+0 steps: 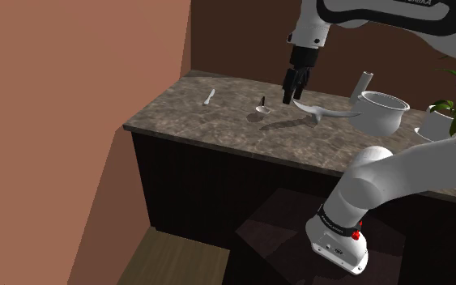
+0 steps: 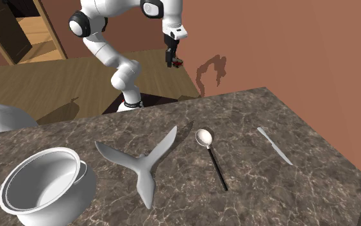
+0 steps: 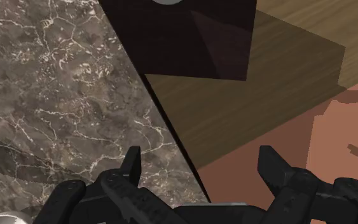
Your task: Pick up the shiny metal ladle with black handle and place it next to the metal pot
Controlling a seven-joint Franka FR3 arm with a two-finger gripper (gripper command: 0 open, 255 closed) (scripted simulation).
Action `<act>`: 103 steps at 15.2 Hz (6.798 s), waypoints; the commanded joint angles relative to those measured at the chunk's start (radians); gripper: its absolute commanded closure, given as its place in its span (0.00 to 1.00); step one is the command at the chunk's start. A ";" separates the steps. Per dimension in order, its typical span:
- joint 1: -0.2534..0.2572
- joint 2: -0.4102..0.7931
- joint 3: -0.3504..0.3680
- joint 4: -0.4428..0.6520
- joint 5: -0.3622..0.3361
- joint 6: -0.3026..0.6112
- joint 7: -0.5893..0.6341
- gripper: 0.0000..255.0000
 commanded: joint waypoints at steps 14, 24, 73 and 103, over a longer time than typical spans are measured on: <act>-0.110 0.345 -0.032 0.054 -0.018 0.366 0.179 0.00; -0.182 0.629 -0.088 0.197 -0.018 0.563 0.305 0.00; -0.338 1.163 -0.210 0.624 0.087 0.752 0.491 1.00; -0.350 1.117 -0.225 0.963 0.060 0.371 0.525 1.00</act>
